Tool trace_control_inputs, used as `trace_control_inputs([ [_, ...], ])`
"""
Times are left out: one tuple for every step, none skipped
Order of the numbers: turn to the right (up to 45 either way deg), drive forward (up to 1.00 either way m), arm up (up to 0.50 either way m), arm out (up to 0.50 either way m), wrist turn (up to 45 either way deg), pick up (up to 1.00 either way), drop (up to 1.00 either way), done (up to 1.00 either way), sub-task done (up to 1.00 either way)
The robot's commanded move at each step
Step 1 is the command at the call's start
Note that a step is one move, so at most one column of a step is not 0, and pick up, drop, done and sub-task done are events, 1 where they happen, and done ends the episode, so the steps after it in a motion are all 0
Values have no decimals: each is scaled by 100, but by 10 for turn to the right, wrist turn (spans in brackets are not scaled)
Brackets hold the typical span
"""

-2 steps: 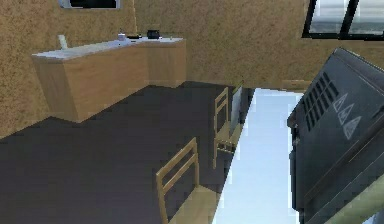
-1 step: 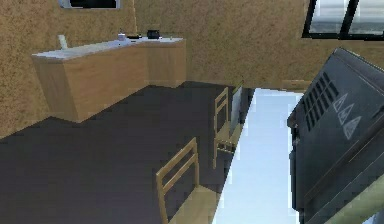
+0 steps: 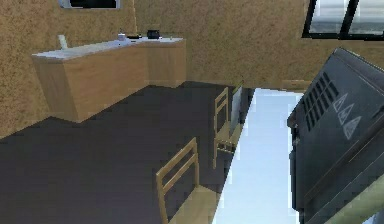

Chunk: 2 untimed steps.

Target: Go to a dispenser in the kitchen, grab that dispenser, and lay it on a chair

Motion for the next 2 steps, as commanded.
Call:
trace_control_inputs([
  [0, 0, -32, 0, 0, 0, 0, 0, 0],
  [0, 0, 0, 0, 0, 0, 100, 0, 0],
])
